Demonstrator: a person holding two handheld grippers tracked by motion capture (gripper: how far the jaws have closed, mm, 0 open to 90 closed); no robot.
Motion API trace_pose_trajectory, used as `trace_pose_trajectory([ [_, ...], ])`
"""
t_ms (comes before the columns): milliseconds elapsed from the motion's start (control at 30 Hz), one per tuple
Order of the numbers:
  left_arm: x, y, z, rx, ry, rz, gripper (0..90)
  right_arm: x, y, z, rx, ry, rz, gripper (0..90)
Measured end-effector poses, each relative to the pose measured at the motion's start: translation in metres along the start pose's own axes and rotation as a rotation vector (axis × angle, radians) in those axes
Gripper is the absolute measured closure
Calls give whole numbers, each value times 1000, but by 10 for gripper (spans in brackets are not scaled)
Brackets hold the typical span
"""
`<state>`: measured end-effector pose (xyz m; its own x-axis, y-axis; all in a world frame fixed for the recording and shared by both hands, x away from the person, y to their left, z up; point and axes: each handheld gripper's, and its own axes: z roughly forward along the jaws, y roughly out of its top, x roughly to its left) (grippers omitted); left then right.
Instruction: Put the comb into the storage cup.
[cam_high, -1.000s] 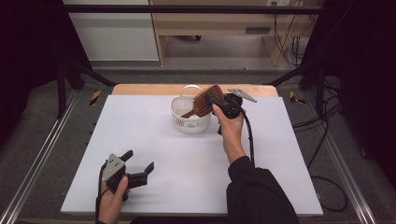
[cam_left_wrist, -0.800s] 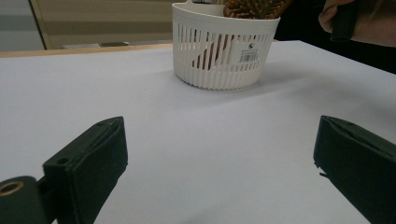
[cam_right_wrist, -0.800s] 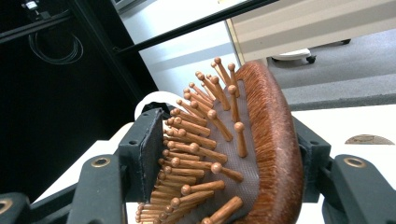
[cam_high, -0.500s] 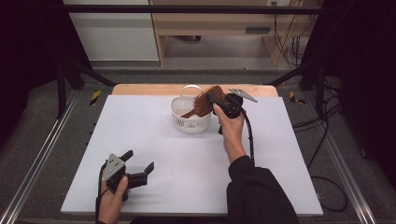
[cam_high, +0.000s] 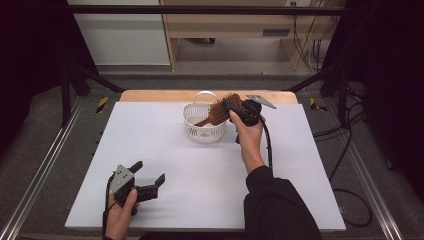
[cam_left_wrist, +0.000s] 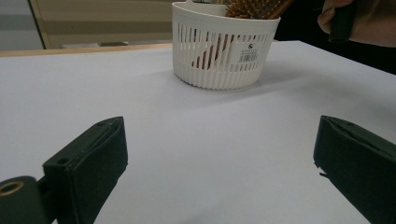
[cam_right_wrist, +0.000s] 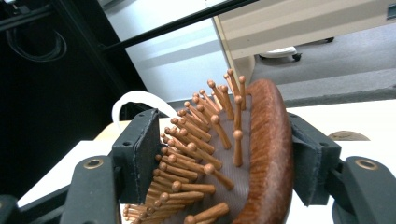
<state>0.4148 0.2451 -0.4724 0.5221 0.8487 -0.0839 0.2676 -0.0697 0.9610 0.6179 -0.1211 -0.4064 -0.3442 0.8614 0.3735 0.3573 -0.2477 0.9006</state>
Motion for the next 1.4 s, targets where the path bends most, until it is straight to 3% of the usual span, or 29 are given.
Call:
trace_pose_trajectory([
  [633, -1, 0, 1, 2, -7, 1, 29, -3, 6, -3, 23, -22, -45, 285],
  [1400, 1, 0, 0, 1, -4, -2, 29, 0, 7, -2, 31, -28, -38, 227],
])
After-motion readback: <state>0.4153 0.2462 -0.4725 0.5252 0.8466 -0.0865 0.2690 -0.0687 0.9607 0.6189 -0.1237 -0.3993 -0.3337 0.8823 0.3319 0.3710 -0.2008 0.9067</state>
